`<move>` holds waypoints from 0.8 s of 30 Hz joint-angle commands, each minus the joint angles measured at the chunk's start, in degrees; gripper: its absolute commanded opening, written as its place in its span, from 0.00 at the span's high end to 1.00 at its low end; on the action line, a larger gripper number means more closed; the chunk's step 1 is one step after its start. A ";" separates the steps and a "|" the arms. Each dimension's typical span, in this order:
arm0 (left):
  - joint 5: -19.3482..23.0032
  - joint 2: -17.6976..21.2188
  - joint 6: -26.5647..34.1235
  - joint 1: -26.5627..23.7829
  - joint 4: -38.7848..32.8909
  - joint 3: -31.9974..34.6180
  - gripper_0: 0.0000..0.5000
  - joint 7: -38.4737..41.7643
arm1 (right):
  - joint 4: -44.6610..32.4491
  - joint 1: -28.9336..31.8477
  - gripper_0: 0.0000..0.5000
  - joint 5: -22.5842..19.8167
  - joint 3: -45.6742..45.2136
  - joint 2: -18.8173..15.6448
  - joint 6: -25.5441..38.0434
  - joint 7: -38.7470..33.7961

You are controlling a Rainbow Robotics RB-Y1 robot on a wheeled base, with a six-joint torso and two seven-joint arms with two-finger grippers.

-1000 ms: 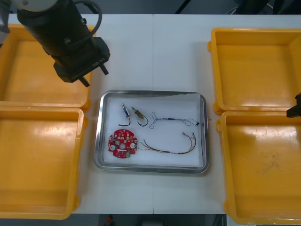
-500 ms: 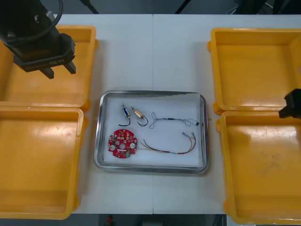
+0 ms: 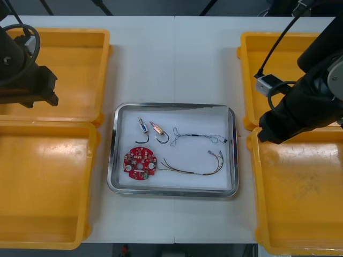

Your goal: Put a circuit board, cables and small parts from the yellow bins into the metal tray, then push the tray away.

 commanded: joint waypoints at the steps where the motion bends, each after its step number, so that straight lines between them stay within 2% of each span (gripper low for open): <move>1: 0.27 3.75 -1.24 6.55 -4.92 6.54 0.00 -1.52 | -2.82 -5.83 0.00 -0.96 7.49 0.98 -3.06 1.69; 5: -0.69 4.98 -1.76 12.88 -8.17 11.29 0.00 -3.98 | -3.26 -8.82 0.00 -0.69 13.64 2.12 -6.14 2.84; 11: -1.22 6.91 -4.22 22.55 -9.75 18.14 0.00 -9.16 | -3.17 -13.83 0.00 1.94 23.75 5.20 -9.57 4.86; 17: -3.24 7.96 -8.53 32.22 -10.54 23.94 0.00 -14.44 | -2.12 -18.40 0.00 3.26 31.66 10.38 -10.88 7.14; 24: -3.68 7.88 -13.01 39.60 -11.86 26.67 0.00 -15.67 | -2.12 -22.00 0.00 5.37 38.78 14.34 -11.68 9.34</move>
